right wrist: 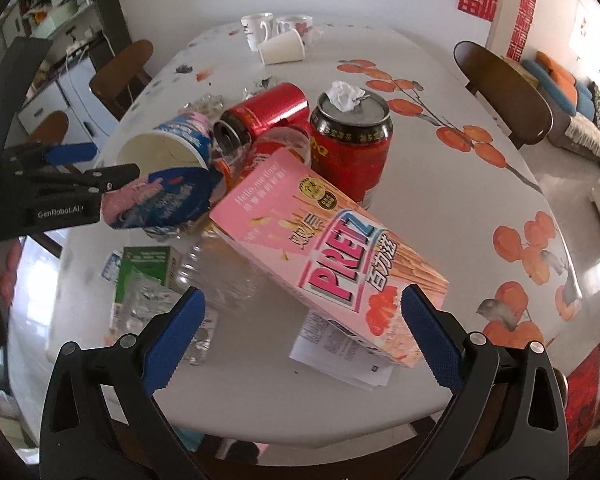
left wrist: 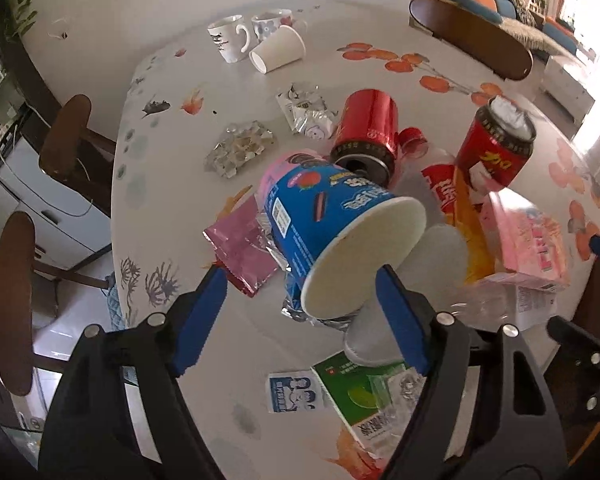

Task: Collect trash
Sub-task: 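Grasp the blue paper cup rim with the left gripper while the right gripper grasps the pink PRETZ box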

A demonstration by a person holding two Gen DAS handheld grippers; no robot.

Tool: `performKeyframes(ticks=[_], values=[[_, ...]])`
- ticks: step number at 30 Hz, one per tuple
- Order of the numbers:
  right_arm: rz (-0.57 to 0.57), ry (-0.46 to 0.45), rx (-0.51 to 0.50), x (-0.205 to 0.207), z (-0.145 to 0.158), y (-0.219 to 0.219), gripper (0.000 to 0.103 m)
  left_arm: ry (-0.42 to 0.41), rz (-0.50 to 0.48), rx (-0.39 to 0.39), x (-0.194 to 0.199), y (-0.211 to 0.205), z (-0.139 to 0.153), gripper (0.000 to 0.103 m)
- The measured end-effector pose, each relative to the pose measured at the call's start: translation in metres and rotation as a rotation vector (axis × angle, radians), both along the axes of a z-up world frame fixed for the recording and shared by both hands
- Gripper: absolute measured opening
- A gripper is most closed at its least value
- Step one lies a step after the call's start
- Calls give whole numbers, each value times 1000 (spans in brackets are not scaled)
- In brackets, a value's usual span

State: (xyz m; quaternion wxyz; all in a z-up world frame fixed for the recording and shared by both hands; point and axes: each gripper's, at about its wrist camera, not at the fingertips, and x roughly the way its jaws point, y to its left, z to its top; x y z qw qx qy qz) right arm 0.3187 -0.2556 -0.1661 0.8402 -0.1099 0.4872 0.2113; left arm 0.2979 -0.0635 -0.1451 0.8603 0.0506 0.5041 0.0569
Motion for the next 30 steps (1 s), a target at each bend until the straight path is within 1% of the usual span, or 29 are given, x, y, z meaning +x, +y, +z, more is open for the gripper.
performKeyframes(ticks=[3, 6, 8, 12, 14, 15, 18, 19, 21, 22, 24, 27, 30], values=[[4, -7, -11, 0, 0, -2, 97, -4, -9, 34, 2, 0, -1, 73], [-4, -5, -3, 2, 0, -5, 97, -4, -3, 50, 6, 2, -3, 72], [-2, -10, -3, 2, 1, -5, 97, -2, -1, 55, 8, 2, -5, 67], [0, -10, -6, 2, 2, -6, 97, 0, -19, 82, 11, -1, -9, 60], [0, -9, -6, 3, 3, -8, 97, 2, -22, 83, 12, -1, -11, 51], [-2, -11, -8, 3, 3, -8, 97, 5, -21, 81, 13, 0, -12, 50], [3, -13, -12, 3, 2, -8, 97, 3, -15, 82, 18, 3, -13, 49], [4, -12, -15, 3, 0, -7, 97, 5, -17, 78, 19, 3, -15, 47], [7, -11, -14, 4, -2, -7, 97, 15, -16, 78, 22, 4, -18, 32], [11, -8, -19, 5, -3, -7, 97, 22, -17, 68, 23, 5, -19, 12], [23, -19, -35, 4, -4, -6, 97, 11, -9, 68, 23, 6, -19, 10], [40, -29, -60, 5, -7, -4, 97, 26, 4, 53, 24, 8, -23, 9], [46, -35, -79, 7, -10, -4, 96, 21, 8, 51, 24, 9, -23, 8]])
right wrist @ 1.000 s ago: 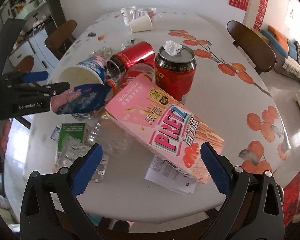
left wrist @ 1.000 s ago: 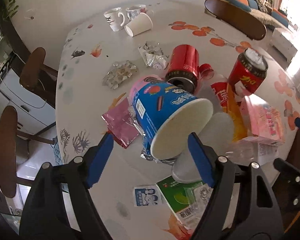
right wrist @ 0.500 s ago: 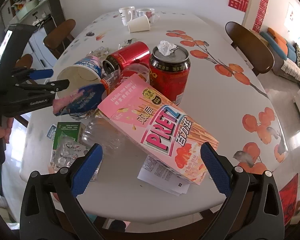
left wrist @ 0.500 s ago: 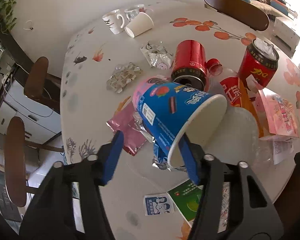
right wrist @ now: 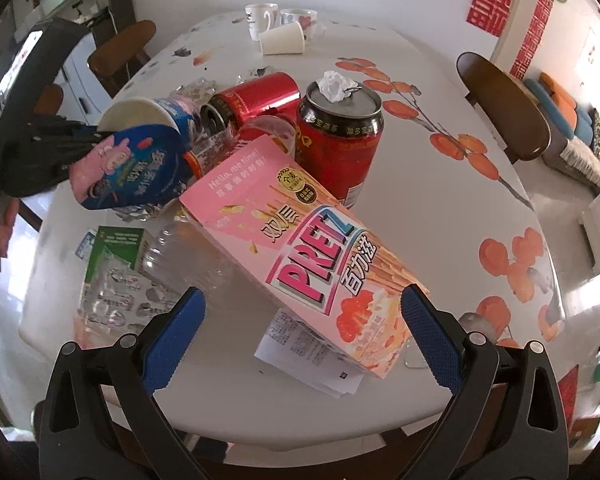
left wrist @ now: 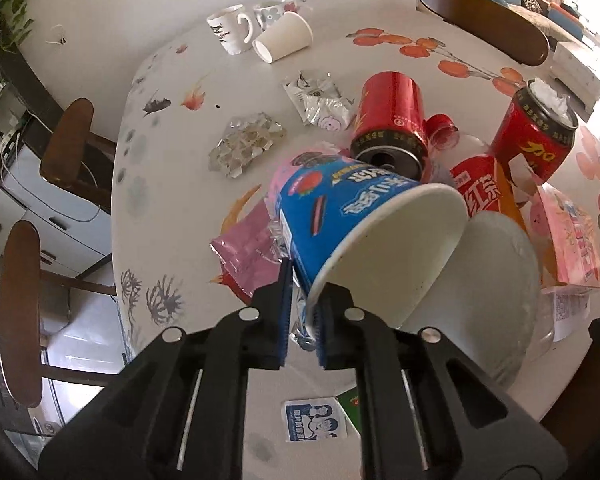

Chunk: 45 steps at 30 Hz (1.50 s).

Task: Collect trash
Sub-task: 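Grasp the blue paper cup rim with the left gripper while the right gripper grasps the pink PRETZ box, then lift the blue cup with the left gripper while the right gripper lifts the PRETZ box toward the bin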

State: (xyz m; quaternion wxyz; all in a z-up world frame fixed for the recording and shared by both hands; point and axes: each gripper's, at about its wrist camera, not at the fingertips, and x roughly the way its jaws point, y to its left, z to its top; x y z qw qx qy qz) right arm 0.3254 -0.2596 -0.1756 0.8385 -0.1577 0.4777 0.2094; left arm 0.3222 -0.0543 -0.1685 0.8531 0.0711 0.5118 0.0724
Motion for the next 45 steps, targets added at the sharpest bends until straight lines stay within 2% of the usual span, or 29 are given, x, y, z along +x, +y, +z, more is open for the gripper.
performKeyframes(ticks=[3, 5, 6, 7, 17, 22, 26, 27, 29, 31, 39, 45], values=[[18, -14, -27, 1, -4, 2, 96, -3, -5, 9, -1, -1, 0, 8], [51, -48, -72, 0, -8, 7, 89, -4, 1, 0, -1, 0, 0, 8], [60, -63, -98, -1, -10, 9, 71, -7, 2, 1, -1, 0, 0, 8], [66, -80, -134, -1, -13, 12, 63, -6, 1, 1, -1, 0, 0, 8], [124, -112, -192, -2, -24, 25, 65, -6, 7, -14, 0, 2, 1, 8], [162, -195, -273, -7, -32, 37, 65, -6, 8, -18, 0, 3, 1, 8], [191, -218, -341, -7, -47, 45, 64, -6, 7, -19, 0, 3, 1, 8], [191, -228, -344, -7, -49, 46, 63, -5, 7, -22, -1, 3, 1, 8], [184, -233, -340, -7, -49, 45, 52, -8, 8, -22, -2, 4, 1, 8], [178, -237, -336, -6, -48, 44, 47, -8, 7, -25, -2, 4, 2, 8], [163, -230, -291, 0, -34, 38, 36, -19, 15, -31, -3, 5, 3, 8], [146, -213, -225, 5, -14, 30, 32, -27, 21, -22, -4, 6, 6, 7]])
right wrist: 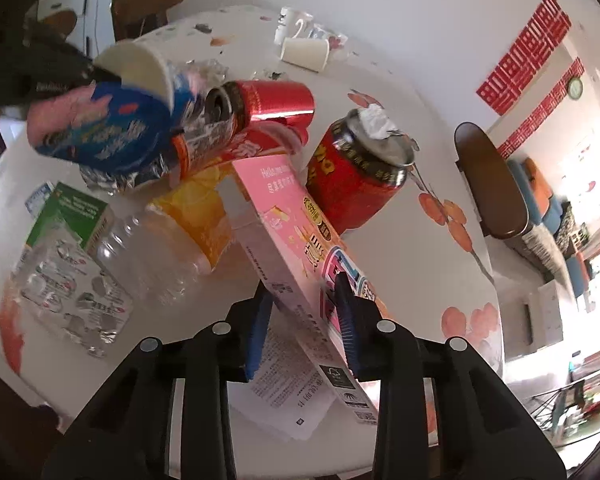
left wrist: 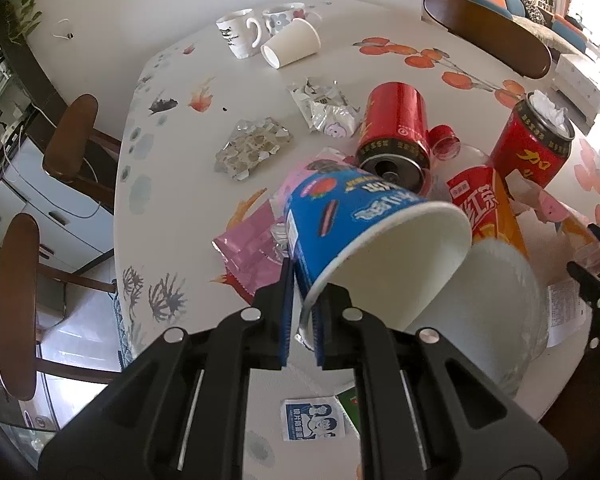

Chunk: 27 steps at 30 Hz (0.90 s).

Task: Collect trash
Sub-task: 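Lift the blue cup with the left gripper while the right gripper lifts the PRETZ box toward the bin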

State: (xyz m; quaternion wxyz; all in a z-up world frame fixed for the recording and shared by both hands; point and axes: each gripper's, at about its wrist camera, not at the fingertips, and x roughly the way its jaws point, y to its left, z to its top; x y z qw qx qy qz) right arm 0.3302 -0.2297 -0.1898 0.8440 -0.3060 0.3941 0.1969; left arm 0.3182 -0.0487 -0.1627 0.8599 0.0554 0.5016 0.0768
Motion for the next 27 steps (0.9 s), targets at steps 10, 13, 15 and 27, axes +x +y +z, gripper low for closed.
performKeyframes(ticks=[10, 13, 15, 27], values=[[-35, 25, 122, 0, 36, -16, 25, -36, 17, 10, -8, 2, 15, 6], [-47, 38, 164, -3, 46, -19, 22, -49, 21, 9, -11, 3, 21, 6], [-50, 51, 190, -5, 52, -22, 22, -55, 21, 11, -13, 4, 25, 6], [-45, 71, 311, -21, 80, -25, 22, -105, 22, 2, -34, 1, 52, 6]])
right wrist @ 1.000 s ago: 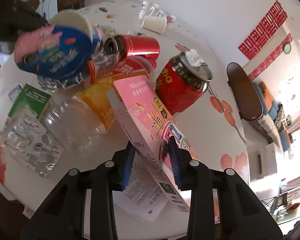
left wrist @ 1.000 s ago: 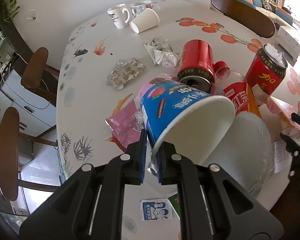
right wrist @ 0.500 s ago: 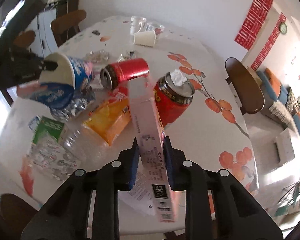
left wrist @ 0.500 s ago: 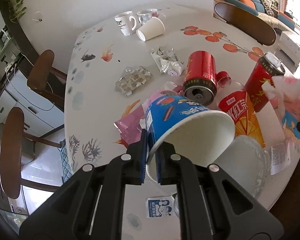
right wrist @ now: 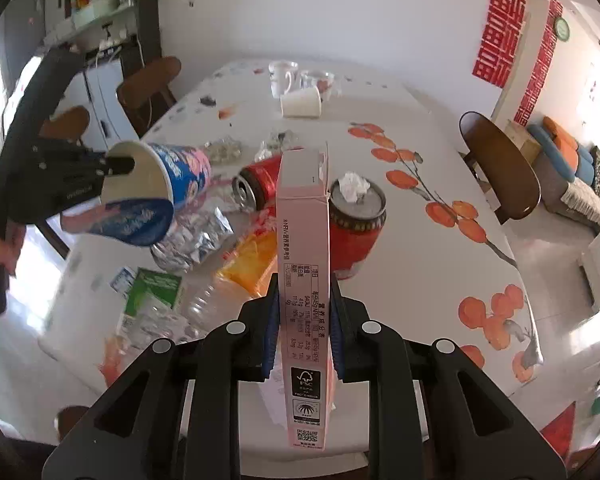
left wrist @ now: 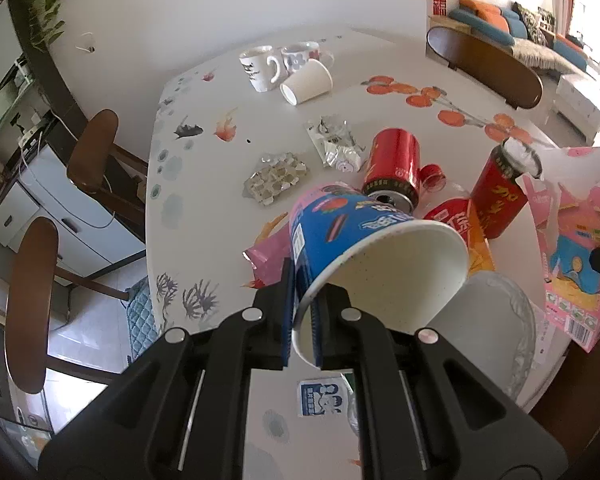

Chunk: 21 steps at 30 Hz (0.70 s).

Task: Collect trash
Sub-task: 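Lift the blue cup with the left gripper while the right gripper lifts the PRETZ box toward the bin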

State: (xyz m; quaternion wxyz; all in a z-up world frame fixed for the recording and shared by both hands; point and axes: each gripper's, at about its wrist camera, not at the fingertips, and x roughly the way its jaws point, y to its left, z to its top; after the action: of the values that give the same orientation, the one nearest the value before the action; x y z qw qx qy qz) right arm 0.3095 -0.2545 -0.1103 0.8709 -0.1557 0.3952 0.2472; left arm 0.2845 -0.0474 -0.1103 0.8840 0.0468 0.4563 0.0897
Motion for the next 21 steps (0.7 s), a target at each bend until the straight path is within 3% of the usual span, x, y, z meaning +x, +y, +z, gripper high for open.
performKeyframes(ticks=[10, 21], values=[[24, -31, 118, -13, 39, -1, 22, -66, 16, 3, -30, 2, 35, 6], [125, -73, 204, -61, 78, 32, 22, -131, 57, -2, -96, 18, 72, 6]])
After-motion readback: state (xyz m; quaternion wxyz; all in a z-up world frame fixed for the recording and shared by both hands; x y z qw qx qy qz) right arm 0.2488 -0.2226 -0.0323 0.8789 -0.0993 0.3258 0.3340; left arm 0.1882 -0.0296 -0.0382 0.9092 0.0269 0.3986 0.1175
